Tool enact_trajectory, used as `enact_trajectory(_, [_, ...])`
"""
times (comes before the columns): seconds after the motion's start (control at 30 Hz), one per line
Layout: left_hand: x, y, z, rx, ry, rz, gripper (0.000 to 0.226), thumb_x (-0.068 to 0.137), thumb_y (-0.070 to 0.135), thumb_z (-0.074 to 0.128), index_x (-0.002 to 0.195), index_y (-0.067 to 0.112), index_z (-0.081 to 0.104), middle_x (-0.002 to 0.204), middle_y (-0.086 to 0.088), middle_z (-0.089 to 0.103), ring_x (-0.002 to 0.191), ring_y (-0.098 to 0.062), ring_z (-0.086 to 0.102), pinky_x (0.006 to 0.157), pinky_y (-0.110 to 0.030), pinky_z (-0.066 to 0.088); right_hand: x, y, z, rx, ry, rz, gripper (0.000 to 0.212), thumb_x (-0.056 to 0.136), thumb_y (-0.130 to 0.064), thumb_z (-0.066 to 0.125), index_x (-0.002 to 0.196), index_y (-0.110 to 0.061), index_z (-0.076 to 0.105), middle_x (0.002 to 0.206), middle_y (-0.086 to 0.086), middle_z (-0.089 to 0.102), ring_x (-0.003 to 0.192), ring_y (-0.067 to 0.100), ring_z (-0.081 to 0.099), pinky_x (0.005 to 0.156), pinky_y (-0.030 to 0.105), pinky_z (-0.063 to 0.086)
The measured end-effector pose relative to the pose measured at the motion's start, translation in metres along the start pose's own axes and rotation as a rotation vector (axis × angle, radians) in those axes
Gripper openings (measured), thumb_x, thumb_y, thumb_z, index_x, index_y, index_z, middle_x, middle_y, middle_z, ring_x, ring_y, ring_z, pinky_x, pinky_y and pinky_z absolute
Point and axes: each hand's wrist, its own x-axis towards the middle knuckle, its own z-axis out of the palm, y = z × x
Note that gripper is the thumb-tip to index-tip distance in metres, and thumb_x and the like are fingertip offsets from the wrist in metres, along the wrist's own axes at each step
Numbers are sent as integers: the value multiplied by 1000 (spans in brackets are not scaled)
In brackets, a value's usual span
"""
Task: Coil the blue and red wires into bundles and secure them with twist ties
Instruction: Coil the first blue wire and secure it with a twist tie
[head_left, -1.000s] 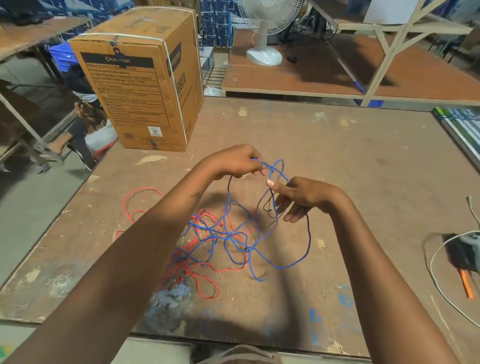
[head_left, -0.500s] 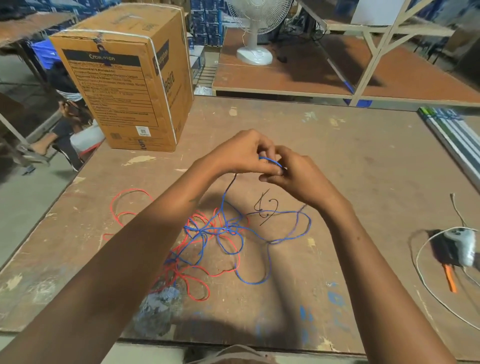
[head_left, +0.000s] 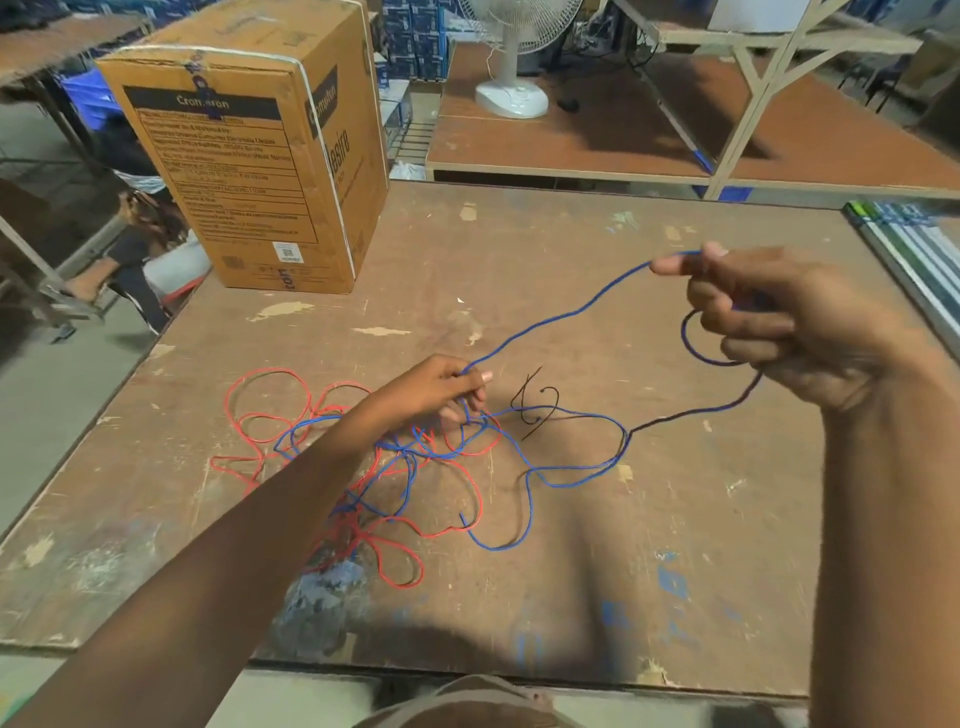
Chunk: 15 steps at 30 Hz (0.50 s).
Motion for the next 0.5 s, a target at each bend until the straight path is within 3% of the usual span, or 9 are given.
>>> enact_trajectory(0.1, [2,15,12,45,-18,-19,59,109,58,44,86,12,72,92,-14,75,94,-25,72,80,-51,64,5,1,3,-1,-34,-8,42,107,-33,50,131,-3,67,74,0,53,38,2,34,30,14,20])
enact_trajectory(0.17, [5,27,20,-1,6,-38,70,107,66,35,76,9,61,70,-17,66,80,-36,72,71,-56,66,17,19,9,-223,45,20,34,112,-26,50,123,-3,73,77,7,60,48,15,51,36,22,42])
enact_trajectory(0.23, [9,42,27,-27,28,-4,68,106,70,32,71,13,48,59,-9,51,69,-37,67,59,-57,64,28,45,14,-410,118,131,32,113,-17,48,115,-2,76,85,13,67,64,28,67,55,35,64])
enact_trajectory(0.3, [11,62,34,-56,13,25,63,106,70,30,70,20,41,58,-2,38,64,-31,54,45,-41,60,37,74,19,-501,101,223,30,112,-15,49,115,-2,75,97,18,72,81,32,73,74,37,66])
enact_trajectory(0.37, [14,80,38,-101,3,44,60,108,67,29,69,23,39,57,4,31,66,-28,51,40,-26,50,42,104,27,-545,16,242,23,111,-23,58,124,-9,72,113,21,73,92,30,76,81,33,62])
enact_trajectory(0.43, [17,94,42,-173,-33,80,60,108,66,31,67,24,39,55,7,28,60,-22,51,45,-26,40,43,131,39,-533,-59,204,38,103,-31,73,138,-20,64,131,15,70,100,30,79,89,38,62])
enact_trajectory(0.5, [18,103,46,-293,-72,120,57,110,61,33,67,23,39,54,8,27,48,-19,52,52,-30,31,42,152,50,-490,-112,154,63,94,-32,84,150,-28,55,140,5,65,94,25,80,94,46,63])
